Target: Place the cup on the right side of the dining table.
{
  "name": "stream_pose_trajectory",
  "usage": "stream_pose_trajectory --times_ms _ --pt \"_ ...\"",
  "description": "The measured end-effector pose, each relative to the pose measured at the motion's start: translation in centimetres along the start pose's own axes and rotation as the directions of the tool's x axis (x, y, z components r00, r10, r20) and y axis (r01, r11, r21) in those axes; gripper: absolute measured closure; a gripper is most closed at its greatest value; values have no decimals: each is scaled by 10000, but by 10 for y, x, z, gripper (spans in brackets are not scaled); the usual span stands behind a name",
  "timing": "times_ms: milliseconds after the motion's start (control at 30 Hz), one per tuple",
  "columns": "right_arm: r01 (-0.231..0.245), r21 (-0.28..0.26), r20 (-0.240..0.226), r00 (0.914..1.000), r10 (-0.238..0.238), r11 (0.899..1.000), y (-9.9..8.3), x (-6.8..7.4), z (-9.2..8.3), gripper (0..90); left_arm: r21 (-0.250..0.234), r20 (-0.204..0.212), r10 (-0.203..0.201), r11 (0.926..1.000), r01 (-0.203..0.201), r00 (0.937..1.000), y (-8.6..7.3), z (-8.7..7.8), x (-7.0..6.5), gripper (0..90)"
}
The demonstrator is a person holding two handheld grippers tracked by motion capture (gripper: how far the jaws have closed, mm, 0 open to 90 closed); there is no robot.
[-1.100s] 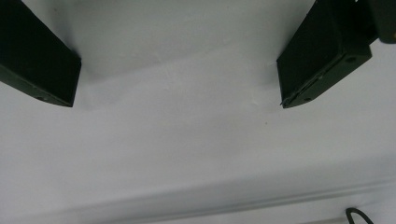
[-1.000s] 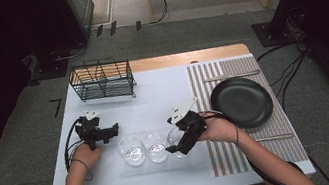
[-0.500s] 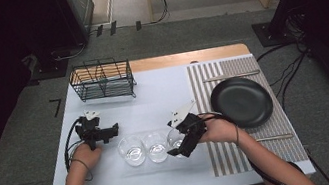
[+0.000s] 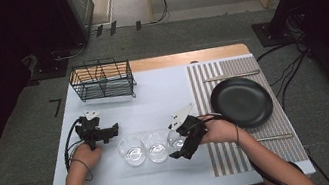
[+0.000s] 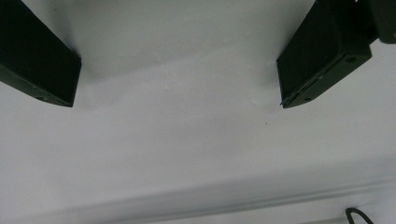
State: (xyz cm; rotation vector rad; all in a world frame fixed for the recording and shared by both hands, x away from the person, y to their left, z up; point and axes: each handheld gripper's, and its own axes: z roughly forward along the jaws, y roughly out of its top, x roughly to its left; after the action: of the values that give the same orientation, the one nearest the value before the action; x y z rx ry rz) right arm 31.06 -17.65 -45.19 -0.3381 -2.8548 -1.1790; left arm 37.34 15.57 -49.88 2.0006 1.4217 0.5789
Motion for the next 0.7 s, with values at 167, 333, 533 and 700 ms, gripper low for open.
stream_pose_trajectory --times_ms 167,333,533,700 --pt "12 104 135 9999 -14 9999 -1 0 2 5 -1 -1 2 10000 -2 10000 0 0 0 0" --pt "69 248 22 10000 -69 9997 -2 1 2 5 1 1 2 10000 -2 10000 0 0 0 0" --pt "171 332 210 9996 -178 9993 -3 3 4 69 1 0 1 10000 -1 10000 0 0 0 0" --pt "251 399 367 9990 -266 9989 -3 2 5 139 2 0 2 10000 -2 10000 0 0 0 0"
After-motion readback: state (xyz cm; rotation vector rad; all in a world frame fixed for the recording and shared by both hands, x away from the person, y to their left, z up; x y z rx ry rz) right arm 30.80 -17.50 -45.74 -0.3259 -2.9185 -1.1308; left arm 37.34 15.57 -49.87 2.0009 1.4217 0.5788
